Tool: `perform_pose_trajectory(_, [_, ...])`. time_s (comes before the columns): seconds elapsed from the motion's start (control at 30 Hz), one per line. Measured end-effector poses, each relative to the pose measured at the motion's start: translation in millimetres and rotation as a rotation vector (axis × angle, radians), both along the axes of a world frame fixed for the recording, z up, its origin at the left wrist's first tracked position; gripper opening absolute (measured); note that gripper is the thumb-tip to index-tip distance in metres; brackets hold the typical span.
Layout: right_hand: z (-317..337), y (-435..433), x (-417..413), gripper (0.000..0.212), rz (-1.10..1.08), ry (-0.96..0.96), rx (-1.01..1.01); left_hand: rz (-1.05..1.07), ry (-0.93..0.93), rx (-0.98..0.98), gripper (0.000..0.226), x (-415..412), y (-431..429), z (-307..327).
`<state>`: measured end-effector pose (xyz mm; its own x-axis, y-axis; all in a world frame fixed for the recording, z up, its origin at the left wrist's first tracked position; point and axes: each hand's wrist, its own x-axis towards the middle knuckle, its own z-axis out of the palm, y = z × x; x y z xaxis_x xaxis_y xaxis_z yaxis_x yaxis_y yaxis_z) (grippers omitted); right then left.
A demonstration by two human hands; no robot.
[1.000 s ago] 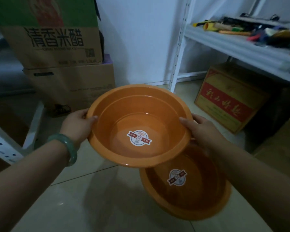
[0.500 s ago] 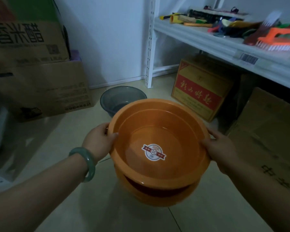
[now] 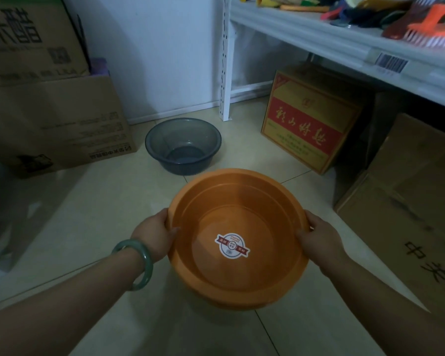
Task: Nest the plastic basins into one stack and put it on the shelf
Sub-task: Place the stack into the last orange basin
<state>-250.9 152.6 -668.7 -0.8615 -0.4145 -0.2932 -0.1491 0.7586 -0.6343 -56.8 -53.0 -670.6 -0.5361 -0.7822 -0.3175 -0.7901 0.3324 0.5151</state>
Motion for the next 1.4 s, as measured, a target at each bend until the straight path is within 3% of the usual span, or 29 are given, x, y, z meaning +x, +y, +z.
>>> perform_pose_trajectory(0.63, [-24.2,-12.2,-48.9,0.069,-0.024,-0.238,-0.094,0.050,-0.056,0.047,0.043,-51.4,-25.1,-5.3])
perform_pose_trajectory(0.8, [-22.3,-16.6,-76.8,0.074,0.038,-0.291,-0.082,0.023,-0.269,-0.010,0.041,-85.4,-27.7,10.3])
perform_pose_trajectory(0.9, [-16.0,-19.5,-82.7,0.067,0.057,-0.310,-0.050,0.024,-0.342,-0.012,0.038,-97.6,-24.3,21.3])
perform_pose_trajectory(1.23, [-20.9,-48.0,-117.4,0.065,0.025,-0.332,-0.144,0.040,-0.183,-0.057,0.031,-124.6,-59.9,4.2])
perform_pose_trajectory(1.4, [-19.2,-70.4,-118.6,0.067,-0.040,-0.240,-0.057,0.036,-0.135,0.121,0.037,-126.1,-79.0,4.0])
